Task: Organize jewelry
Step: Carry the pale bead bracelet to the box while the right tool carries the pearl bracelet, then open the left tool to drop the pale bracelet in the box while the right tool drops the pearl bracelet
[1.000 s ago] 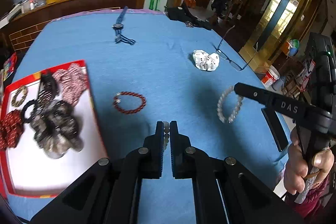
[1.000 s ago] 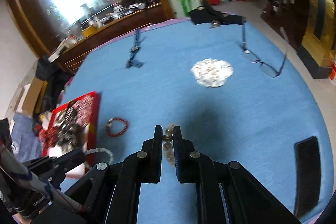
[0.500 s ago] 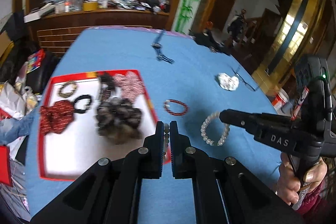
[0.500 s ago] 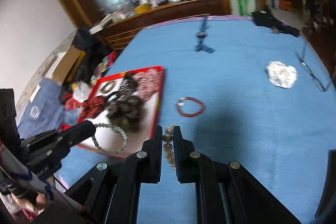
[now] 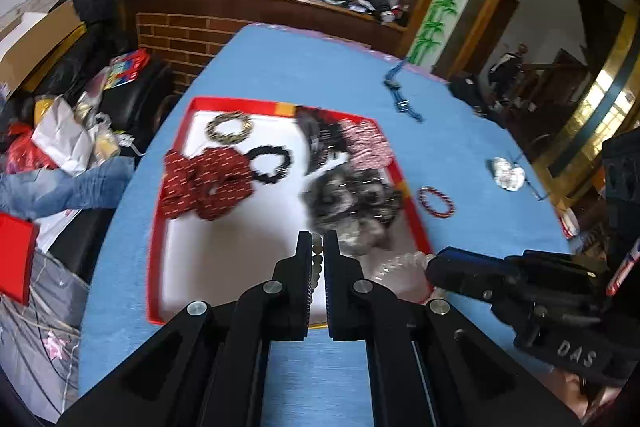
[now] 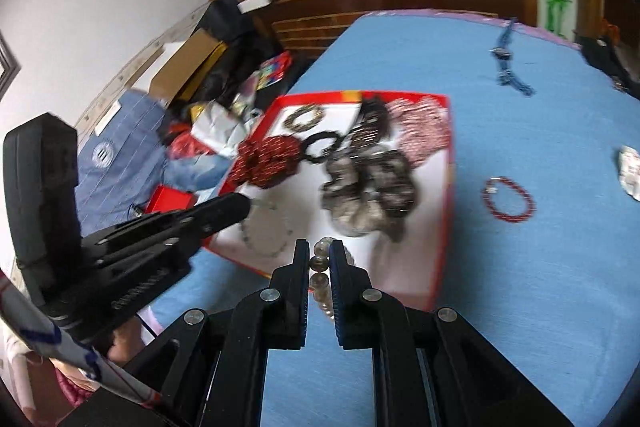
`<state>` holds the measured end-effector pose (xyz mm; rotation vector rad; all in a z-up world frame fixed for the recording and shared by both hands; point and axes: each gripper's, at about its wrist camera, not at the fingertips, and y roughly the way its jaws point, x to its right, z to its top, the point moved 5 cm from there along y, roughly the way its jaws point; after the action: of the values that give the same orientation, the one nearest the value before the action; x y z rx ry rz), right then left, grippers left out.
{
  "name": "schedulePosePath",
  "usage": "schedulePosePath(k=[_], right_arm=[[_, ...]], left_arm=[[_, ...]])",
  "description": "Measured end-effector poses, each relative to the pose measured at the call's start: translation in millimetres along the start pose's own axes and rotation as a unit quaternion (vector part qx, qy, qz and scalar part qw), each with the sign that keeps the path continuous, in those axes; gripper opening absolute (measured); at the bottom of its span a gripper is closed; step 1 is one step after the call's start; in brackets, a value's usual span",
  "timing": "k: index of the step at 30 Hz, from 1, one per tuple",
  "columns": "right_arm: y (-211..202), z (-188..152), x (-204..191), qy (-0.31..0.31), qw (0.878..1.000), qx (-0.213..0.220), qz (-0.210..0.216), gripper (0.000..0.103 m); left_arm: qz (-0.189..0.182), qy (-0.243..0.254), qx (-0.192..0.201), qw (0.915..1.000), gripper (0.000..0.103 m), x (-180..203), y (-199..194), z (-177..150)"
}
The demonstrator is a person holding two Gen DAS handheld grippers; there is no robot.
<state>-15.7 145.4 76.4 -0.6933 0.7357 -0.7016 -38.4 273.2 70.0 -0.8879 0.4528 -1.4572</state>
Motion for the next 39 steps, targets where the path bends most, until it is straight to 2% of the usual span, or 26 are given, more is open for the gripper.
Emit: schedulePosePath(k=[8,14,24,31,39], right_arm=[[44.9,5.5,-27.6,-0.006,1.0,-0.022,0.017,0.011],[65.0,4.2,0.1,0.02,0.999,-0.039,-0.017,0.011],[68.9,-0.1,37.6,0.037,0.996,-0.042,-0.075,0.011],[58.9,-7.7,61.5,0.056,0.993,-0.039,-0.092,0.011],[60.1,-16.6,70.1,0.062,0.992,-0.046,-0.101,0.011]], left_arm=[[0.037,-0.032,-0.009,0.9988,0.005,-44.0,13.8,-6.4],[0.057,-0.045,-0.019,0.9972,0.005,-66.3,26.0,-14.8],[0.074,-0.052,-0.031,0.9955,0.005,-80.3,43.0,-23.3],[0.084,-0.064,-0.035,0.9938,0.005,-94.0,46.7,-27.9],[0.095,-0.054,-0.027,0.9937,0.005,-89.7,45.7,-27.7]])
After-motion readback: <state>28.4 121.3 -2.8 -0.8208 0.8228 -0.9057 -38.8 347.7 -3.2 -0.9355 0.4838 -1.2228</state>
